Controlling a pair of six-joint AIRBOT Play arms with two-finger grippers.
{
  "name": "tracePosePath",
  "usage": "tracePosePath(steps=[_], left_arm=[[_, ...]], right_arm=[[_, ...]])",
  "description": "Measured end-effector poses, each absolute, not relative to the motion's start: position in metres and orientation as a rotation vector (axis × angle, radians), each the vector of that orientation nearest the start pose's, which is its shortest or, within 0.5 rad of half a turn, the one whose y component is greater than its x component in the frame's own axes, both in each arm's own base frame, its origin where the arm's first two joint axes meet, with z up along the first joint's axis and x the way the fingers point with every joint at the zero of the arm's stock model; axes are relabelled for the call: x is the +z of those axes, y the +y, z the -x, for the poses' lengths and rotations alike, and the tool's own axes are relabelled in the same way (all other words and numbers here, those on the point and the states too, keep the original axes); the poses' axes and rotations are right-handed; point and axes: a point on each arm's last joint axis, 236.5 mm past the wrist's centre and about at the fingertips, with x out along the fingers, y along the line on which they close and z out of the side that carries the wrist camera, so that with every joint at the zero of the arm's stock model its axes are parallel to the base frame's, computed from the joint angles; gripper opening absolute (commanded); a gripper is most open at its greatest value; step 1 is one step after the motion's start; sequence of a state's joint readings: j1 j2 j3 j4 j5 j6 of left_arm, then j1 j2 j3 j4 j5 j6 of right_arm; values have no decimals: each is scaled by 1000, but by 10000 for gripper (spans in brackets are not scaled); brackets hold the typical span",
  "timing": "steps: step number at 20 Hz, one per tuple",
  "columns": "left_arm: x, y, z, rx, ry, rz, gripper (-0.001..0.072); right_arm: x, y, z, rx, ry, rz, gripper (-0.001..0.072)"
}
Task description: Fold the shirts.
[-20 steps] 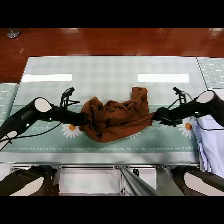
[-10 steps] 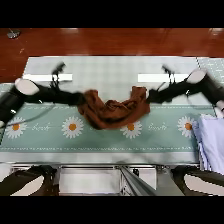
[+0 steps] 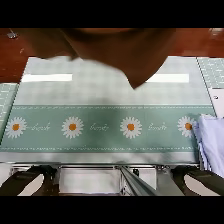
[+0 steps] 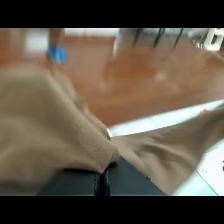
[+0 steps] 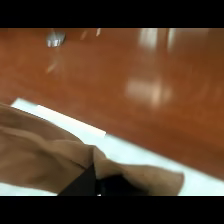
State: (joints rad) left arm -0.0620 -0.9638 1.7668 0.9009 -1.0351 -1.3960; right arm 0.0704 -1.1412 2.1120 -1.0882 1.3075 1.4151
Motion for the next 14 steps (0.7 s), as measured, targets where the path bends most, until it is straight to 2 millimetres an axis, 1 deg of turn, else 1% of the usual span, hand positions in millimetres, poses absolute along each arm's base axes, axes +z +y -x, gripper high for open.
tracePosePath(steps=[1, 3, 5, 7, 9, 11, 13, 14], left_arm=[[467, -143, -312, -600, 142, 200, 17], [488, -133, -275, -569, 90, 147, 17], [497, -125, -239, -546, 68, 105, 17], [493, -121, -210, -534, 90, 73, 17], [482, -119, -188, -531, 136, 51, 17], [469, -118, -174, -530, 187, 43, 17], [448, -117, -174, -525, 266, 39, 17], [437, -117, -177, -522, 304, 46, 17]], right_arm=[[464, 126, -321, 522, 240, -10, 17], [490, 115, -276, 491, 148, 42, 17], [502, 105, -240, 455, 95, 82, 17], [506, 99, -215, 436, 74, 109, 17], [503, 95, -202, 426, 83, 126, 17], [494, 94, -198, 423, 112, 133, 17], [481, 93, -202, 422, 155, 134, 17], [473, 92, -206, 421, 181, 136, 17]])
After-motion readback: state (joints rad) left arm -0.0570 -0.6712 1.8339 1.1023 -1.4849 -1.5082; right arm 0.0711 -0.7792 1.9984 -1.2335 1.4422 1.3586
